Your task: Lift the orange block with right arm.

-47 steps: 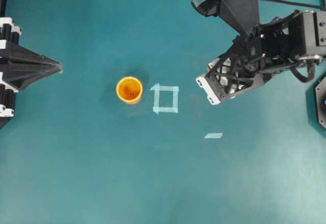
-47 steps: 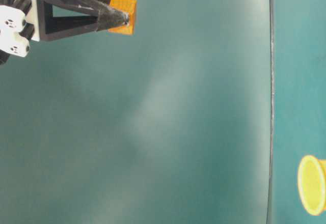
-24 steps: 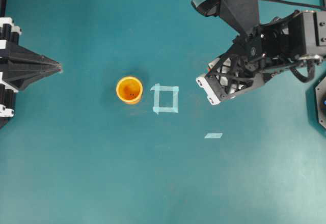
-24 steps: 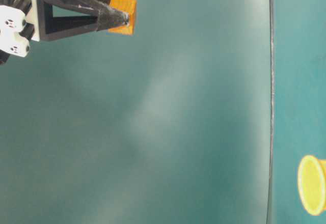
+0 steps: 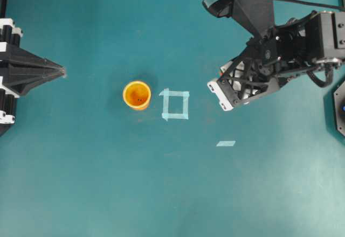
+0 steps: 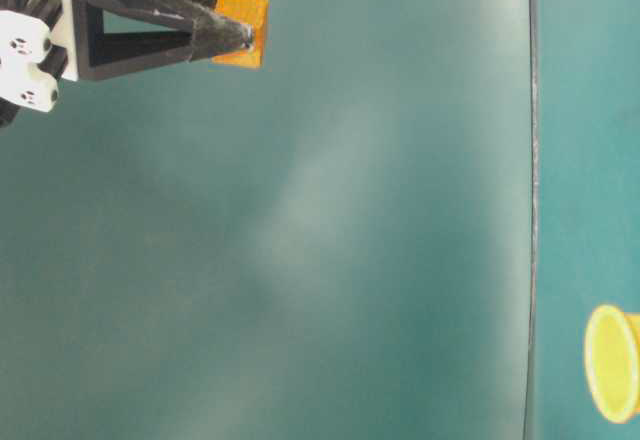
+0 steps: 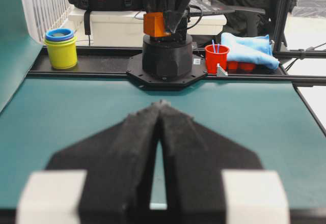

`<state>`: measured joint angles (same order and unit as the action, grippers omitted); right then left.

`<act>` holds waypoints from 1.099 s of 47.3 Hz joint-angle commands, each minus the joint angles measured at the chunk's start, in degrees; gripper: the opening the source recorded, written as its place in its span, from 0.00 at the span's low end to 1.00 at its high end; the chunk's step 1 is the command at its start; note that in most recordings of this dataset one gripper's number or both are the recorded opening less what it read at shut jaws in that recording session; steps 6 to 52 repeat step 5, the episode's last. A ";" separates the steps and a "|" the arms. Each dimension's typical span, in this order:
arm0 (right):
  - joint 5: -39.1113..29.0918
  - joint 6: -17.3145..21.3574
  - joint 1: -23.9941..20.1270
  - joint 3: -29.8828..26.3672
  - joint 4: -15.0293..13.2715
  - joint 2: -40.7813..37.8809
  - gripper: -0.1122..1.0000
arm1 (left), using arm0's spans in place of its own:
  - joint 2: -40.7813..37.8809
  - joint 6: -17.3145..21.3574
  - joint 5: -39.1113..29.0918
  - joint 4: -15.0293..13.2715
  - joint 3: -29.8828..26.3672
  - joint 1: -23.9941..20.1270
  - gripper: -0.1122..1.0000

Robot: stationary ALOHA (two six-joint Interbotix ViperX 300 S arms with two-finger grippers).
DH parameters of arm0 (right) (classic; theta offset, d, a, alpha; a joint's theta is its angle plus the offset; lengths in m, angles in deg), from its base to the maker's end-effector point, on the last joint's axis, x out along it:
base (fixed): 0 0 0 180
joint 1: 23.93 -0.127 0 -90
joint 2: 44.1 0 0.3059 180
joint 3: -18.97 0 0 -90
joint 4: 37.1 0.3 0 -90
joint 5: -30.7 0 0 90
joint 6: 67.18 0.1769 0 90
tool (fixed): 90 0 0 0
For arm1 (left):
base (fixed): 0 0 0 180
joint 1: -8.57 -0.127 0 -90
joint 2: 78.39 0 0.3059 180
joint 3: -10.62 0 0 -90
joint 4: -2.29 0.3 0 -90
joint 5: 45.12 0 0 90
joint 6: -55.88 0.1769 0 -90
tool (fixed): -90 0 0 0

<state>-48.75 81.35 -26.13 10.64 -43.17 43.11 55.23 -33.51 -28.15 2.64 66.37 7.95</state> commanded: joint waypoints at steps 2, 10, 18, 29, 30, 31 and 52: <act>0.09 -0.18 -0.18 -1.32 -0.09 1.49 0.47 | -0.44 0.18 0.26 0.09 -1.67 -0.09 0.10; 0.00 -0.18 -0.18 -1.32 0.00 1.49 0.47 | -0.44 0.18 0.26 0.09 -1.67 -0.09 0.10; 0.00 -0.18 -0.18 -1.32 0.00 1.49 0.47 | -0.44 0.18 0.26 0.09 -1.67 -0.09 0.10; 0.00 -0.18 -0.18 -1.32 0.00 1.49 0.47 | -0.44 0.18 0.26 0.09 -1.67 -0.09 0.10; 0.00 -0.18 -0.18 -1.32 0.00 1.49 0.47 | -0.44 0.18 0.26 0.09 -1.67 -0.09 0.10; 0.00 -0.18 -0.18 -1.32 0.00 1.49 0.47 | -0.44 0.18 0.26 0.09 -1.67 -0.09 0.10; 0.00 -0.18 -0.18 -1.32 0.00 1.49 0.47 | -0.44 0.18 0.26 0.09 -1.67 -0.09 0.10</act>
